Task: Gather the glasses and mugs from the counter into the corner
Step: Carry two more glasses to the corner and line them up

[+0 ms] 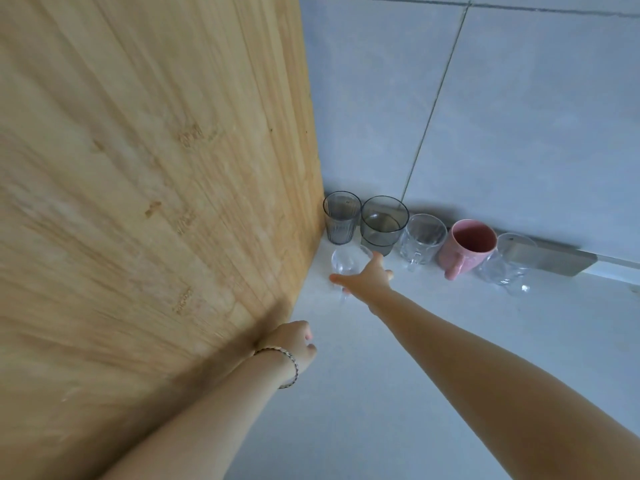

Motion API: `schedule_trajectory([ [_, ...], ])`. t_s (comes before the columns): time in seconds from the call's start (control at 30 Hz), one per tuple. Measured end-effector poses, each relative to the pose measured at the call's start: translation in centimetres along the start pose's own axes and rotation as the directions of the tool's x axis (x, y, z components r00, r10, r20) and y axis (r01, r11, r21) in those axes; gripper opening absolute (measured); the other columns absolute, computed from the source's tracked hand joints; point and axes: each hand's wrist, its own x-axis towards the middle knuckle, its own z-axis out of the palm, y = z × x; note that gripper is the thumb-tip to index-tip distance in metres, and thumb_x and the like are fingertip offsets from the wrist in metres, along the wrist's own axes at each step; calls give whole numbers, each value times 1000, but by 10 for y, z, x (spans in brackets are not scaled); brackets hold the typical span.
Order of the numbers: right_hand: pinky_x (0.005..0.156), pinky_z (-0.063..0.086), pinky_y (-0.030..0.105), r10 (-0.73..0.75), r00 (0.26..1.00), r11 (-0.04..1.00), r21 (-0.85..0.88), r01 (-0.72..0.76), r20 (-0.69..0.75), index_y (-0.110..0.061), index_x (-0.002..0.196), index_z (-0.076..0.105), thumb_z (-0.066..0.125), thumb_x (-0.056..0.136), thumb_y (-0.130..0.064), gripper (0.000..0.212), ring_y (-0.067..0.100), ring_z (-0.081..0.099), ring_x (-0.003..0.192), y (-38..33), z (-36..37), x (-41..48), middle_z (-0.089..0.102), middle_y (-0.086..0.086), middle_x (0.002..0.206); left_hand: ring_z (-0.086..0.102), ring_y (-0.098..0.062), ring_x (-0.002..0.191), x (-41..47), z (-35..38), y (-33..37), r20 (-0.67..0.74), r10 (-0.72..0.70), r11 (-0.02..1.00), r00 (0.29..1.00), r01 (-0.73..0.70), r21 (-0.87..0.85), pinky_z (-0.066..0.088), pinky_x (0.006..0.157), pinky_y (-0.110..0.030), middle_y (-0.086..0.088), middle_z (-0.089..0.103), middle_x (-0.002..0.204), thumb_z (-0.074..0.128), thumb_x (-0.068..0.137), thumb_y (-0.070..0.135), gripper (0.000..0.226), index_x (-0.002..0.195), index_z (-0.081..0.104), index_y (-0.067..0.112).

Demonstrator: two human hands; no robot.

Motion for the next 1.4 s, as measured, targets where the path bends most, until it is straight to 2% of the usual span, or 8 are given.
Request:
schedule_trajectory([
  [0.27,74,44,31,-9,999,997,79,6,31,-13,146,11,65,84,-18,83,16,41,68,-31,33,8,25,17,137,58,-19,111,0,-1,1,45,29,999,999,-30,16,49,95,-30,2,58,125,41,94,26,31,123,50,19],
  [0.4,88,47,34,-99,990,993,69,92,103,-10,150,3,67,83,-16,93,27,51,112,-11,16,0,26,14,148,58,-18,110,2,-1,10,49,33,997,998,-36,62,47,91,-27,2,59,124,42,93,26,29,119,51,19],
  [0.53,73,50,28,-101,971,991,-63,117,219,-10,136,43,60,85,-14,54,21,59,81,34,-39,-22,60,11,104,58,-20,111,2,-1,48,69,116,975,991,-127,181,47,91,-30,0,59,123,40,93,22,29,119,52,17],
  [0.63,85,46,29,-55,966,935,-328,138,251,-11,128,53,57,88,-21,41,20,57,97,84,-100,-45,61,12,119,57,-22,109,1,10,98,129,210,936,969,-238,260,47,94,-32,-2,59,120,41,93,21,29,119,52,15],
  [0.73,99,42,30,28,984,871,-487,63,178,-16,132,48,52,91,-26,42,21,53,121,148,-166,-77,52,4,135,51,-22,94,-11,36,162,234,298,870,925,-365,333,44,89,-31,-5,56,109,43,92,20,21,110,53,16],
  [0.87,102,39,32,161,987,828,-548,-118,31,-20,134,45,49,92,-30,43,18,47,128,246,-261,-130,50,1,137,56,-24,107,-52,85,259,302,411,777,860,-504,377,44,96,-29,-5,58,126,45,90,22,30,118,53,16],
  [1.07,98,41,27,276,934,856,-385,-345,-225,-17,132,48,49,92,-26,41,20,49,125,403,-398,-229,53,3,134,56,-24,115,-147,191,408,402,566,595,720,-694,405,44,97,-29,-6,59,125,47,90,22,30,117,55,14],
  [1.4,99,40,29,442,793,806,-201,-556,-419,-16,132,47,48,92,-24,41,25,47,126,619,-560,-391,46,6,140,57,-23,112,-299,363,613,478,707,330,521,-841,428,44,93,-27,-5,60,123,46,90,22,29,115,58,15],
])
